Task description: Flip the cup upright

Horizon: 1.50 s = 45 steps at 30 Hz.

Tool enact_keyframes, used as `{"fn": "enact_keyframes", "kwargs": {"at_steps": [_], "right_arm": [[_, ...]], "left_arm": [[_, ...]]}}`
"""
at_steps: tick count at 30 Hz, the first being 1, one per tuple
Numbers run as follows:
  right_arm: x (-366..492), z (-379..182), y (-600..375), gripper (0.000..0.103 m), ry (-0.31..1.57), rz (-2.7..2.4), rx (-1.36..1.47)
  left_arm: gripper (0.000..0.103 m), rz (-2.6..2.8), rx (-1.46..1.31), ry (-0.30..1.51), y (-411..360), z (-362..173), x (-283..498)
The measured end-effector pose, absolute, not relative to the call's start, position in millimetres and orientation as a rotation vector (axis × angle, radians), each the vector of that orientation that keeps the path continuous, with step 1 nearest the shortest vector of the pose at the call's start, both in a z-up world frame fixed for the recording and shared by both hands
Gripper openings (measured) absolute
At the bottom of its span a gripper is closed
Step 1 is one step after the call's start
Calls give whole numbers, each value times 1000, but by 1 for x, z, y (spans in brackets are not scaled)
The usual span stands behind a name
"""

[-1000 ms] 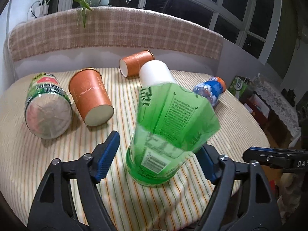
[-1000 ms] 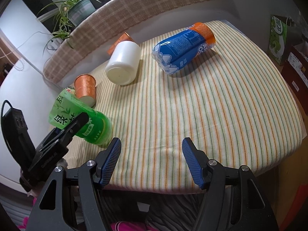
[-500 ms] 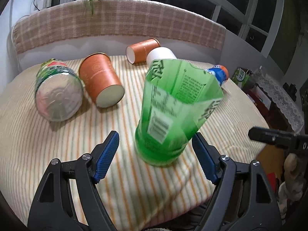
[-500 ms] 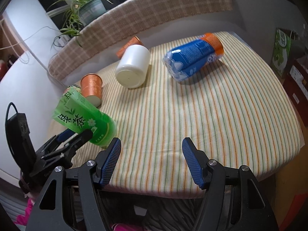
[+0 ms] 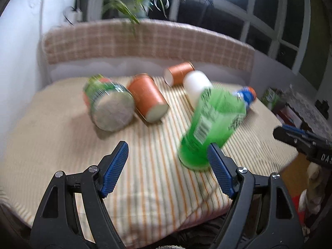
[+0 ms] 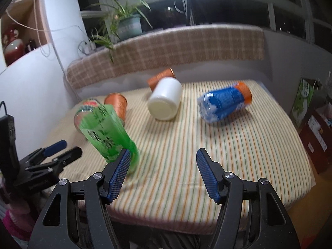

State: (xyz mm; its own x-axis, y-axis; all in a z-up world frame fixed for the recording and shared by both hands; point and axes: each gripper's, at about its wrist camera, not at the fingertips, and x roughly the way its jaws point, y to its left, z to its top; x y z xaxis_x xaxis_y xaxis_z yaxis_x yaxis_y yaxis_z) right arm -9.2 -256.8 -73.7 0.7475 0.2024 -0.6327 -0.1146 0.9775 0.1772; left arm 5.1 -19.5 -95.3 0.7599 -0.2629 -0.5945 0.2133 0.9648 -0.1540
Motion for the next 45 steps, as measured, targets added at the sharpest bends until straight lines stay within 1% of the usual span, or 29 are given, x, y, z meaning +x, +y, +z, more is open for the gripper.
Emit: {"fn": "enact_keyframes", "kwargs": {"at_steps": [2, 3, 6, 7, 8, 9, 10, 12, 16, 25, 45], "right_arm": [[-14, -67, -255, 72, 656, 164, 132], [-16, -66, -254, 79, 638, 160, 131], [-23, -57, -250, 80, 562, 135, 102], [-24, -55, -248, 80, 546, 128, 86], [-25, -53, -245, 80, 529, 122, 69], [-27, -51, -244, 81, 518, 118, 60], [-28, -50, -242, 82, 504, 115, 52], [-31, -49, -239, 84, 476, 102, 32], [-36, -48, -234, 89, 439, 86, 24], [-41, -43, -230, 89, 396, 77, 21], [-36, -46, -231, 89, 420, 81, 35]], "left_arm": [[80, -224, -86, 593, -15, -81, -1], [80, -209, -84, 564, -14, -74, -4], [81, -179, -60, 485, -14, -57, -14], [83, -172, -52, 469, -15, -53, -15], [88, -162, -41, 448, -16, -49, -17], [101, -154, -28, 419, -18, -44, -22], [103, -149, -22, 399, -19, -41, -25], [103, -119, -9, 346, -20, -35, -36], [103, -115, -7, 333, -20, -30, -40], [103, -98, -31, 323, -15, -27, -42], [103, -94, -35, 323, -11, -27, -40]]}}
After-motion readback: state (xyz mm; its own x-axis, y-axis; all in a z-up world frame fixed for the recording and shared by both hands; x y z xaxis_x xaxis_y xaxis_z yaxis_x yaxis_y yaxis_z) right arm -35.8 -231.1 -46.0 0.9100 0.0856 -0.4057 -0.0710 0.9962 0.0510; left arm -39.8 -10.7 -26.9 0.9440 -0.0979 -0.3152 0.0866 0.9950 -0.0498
